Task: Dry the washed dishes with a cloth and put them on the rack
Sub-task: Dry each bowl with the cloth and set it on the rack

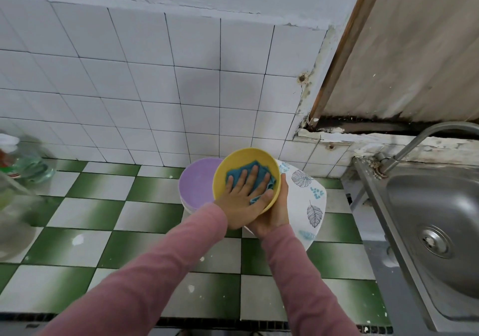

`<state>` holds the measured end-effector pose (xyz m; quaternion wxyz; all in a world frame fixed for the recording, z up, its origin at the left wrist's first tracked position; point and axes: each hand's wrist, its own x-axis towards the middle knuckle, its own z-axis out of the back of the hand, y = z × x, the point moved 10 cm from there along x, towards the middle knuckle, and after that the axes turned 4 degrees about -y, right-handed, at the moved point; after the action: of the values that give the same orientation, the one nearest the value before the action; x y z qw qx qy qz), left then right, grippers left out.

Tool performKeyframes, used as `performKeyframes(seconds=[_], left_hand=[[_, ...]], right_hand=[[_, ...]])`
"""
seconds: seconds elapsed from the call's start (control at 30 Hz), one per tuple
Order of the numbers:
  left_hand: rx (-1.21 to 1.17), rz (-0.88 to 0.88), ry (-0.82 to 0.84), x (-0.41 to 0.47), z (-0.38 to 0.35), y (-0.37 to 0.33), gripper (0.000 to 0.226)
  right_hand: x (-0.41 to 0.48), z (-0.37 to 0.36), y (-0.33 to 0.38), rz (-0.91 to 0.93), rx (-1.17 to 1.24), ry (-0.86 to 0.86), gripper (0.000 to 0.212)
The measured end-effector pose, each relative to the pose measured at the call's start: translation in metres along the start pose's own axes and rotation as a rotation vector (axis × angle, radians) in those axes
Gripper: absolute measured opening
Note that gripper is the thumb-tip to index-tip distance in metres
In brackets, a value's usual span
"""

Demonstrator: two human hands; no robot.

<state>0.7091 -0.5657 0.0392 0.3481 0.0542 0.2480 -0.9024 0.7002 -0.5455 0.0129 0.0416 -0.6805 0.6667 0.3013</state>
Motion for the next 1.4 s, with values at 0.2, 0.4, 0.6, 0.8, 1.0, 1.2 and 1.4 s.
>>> performKeyframes(seconds=[0.2, 0.4, 0.6, 0.8, 1.0, 1.2, 1.4], left_hand=[[-0.046, -0.182, 0.192, -0.016, 0.008, -0.006, 0.061], [-0.152, -0.243, 0.109, -0.021, 0.027, 0.007, 0.055], [-0.379, -0.272, 0.238, -0.032, 0.047, 0.004, 0.031], [-0.491, -0.269, 0.266, -0.033, 0.051, 0.004, 0.014], [-0.925, -0.221, 0.246, -0.021, 0.042, -0.022, 0.024], [-1.145, -0.131, 0.115, 0.000, 0.014, -0.090, 0.018], [-1.251, -0.081, -0.010, -0.012, -0.026, -0.192, 0.018]], right_hand=[[0.000, 0.007, 0.022, 0.064, -0.037, -0.045, 0.087], [-0.007, -0.003, 0.026, 0.061, -0.051, -0.021, 0.087], [-0.019, -0.013, 0.018, 0.053, -0.013, 0.020, 0.085], [-0.032, 0.003, 0.017, 0.098, -0.026, -0.058, 0.089], [-0.068, 0.032, 0.046, 0.331, -0.112, -0.149, 0.087], [-0.157, 0.097, 0.097, 0.652, -0.087, -0.450, 0.091], [-0.281, 0.172, 0.131, 0.858, 0.044, -0.739, 0.112]])
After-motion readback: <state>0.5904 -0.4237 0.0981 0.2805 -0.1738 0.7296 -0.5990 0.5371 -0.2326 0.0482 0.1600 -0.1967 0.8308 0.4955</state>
